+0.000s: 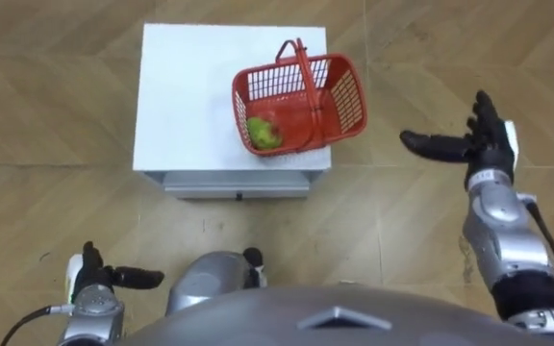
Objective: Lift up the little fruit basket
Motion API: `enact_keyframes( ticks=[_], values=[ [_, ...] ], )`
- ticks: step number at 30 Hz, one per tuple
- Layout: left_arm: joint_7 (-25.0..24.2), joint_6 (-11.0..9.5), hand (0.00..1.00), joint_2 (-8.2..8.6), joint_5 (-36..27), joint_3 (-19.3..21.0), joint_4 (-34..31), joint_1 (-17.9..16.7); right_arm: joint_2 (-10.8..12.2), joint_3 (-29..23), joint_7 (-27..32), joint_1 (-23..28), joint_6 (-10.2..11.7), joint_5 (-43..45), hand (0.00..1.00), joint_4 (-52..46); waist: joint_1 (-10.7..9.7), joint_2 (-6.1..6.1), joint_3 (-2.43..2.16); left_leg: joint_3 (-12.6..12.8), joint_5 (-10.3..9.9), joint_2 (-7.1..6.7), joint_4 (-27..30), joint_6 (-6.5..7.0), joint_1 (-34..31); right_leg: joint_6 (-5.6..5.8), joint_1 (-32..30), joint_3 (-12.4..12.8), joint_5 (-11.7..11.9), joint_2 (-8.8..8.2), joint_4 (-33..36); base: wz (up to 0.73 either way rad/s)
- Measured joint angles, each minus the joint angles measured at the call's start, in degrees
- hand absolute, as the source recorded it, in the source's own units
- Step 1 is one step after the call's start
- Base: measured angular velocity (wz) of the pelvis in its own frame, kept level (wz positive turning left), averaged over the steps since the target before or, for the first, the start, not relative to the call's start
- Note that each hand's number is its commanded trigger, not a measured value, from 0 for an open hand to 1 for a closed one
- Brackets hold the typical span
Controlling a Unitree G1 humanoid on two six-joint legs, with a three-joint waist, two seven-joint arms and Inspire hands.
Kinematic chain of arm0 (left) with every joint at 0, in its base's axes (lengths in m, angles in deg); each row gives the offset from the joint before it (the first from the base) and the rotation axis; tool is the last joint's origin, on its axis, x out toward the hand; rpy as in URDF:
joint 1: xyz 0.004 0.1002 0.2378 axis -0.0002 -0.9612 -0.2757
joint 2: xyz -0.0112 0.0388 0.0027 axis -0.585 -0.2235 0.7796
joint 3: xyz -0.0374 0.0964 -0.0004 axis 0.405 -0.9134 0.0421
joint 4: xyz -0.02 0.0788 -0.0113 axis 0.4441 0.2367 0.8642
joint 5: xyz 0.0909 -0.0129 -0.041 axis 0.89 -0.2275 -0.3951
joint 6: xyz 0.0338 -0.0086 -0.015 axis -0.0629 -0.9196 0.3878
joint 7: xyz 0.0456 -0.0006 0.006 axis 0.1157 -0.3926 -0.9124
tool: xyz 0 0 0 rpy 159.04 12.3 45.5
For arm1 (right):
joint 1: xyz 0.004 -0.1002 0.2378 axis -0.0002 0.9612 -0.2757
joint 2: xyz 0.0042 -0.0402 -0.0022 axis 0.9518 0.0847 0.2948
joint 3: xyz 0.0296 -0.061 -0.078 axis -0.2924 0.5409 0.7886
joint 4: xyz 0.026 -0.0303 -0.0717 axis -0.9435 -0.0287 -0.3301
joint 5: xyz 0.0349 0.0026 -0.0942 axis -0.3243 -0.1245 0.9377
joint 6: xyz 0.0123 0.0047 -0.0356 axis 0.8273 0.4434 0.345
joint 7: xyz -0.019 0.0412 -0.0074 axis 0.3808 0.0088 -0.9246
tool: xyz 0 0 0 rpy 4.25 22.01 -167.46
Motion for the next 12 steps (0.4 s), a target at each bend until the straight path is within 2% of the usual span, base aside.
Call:
enact_keyframes(
  ticks=[5, 12],
  values=[
    [-0.2, -0.9, 0.0, 1.09, 0.1, 1.3, 0.2, -0.1, 0.2, -0.1, -0.2, 1.6, 0.6, 3.8, 0.0, 12.0, -0.9, 0.29, 0.13, 0.1, 0.3, 0.06, -0.6, -0.46, 1.3, 0.01, 1.3, -0.1, 0.0, 0.16, -1.1, -0.02],
    [-2.5, -1.0, 0.0, 1.34, 0.6, 1.4, 2.4, -0.4, 1.0, -0.6, -5.9, 2.6, 0.4, 4.9, 0.0, 26.0, -1.0, 0.51, 0.15, 0.0, 0.5, 0.11, -1.5, -0.82, 2.3, 0.01, 2.6, -1.7, 0.0, 0.28, -1.9, 0.01]
  ],
)
